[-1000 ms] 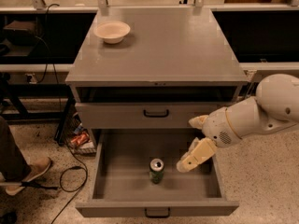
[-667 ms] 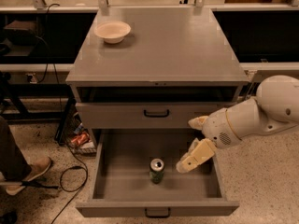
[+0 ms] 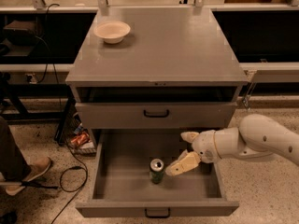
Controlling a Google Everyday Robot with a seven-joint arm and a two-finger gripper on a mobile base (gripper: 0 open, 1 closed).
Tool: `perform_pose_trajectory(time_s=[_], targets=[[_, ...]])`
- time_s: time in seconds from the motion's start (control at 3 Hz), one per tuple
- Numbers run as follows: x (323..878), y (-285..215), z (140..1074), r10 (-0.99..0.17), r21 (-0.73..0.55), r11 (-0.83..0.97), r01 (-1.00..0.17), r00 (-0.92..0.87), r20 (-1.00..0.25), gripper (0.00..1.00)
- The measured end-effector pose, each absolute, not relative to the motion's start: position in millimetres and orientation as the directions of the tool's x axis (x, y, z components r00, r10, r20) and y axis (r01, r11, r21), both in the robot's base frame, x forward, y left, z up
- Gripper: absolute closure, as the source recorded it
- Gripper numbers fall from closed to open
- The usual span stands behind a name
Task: Pick green can from middle drawer and place on counter
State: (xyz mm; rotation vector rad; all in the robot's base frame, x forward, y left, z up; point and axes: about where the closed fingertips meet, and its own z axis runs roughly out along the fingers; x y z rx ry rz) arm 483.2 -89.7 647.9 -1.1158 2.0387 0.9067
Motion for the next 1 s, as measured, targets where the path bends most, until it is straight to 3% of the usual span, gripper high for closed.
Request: perform_pose_trajectory(time_s=[0.33,1.0], targets=[[508,-72,586,-0.397,0.255,0.455,-0.853,-0.451,-0.799,0.0],[522,-82,555,-0.398,0.207,0.499,-0.842,-0.435,-0.808,0.0]])
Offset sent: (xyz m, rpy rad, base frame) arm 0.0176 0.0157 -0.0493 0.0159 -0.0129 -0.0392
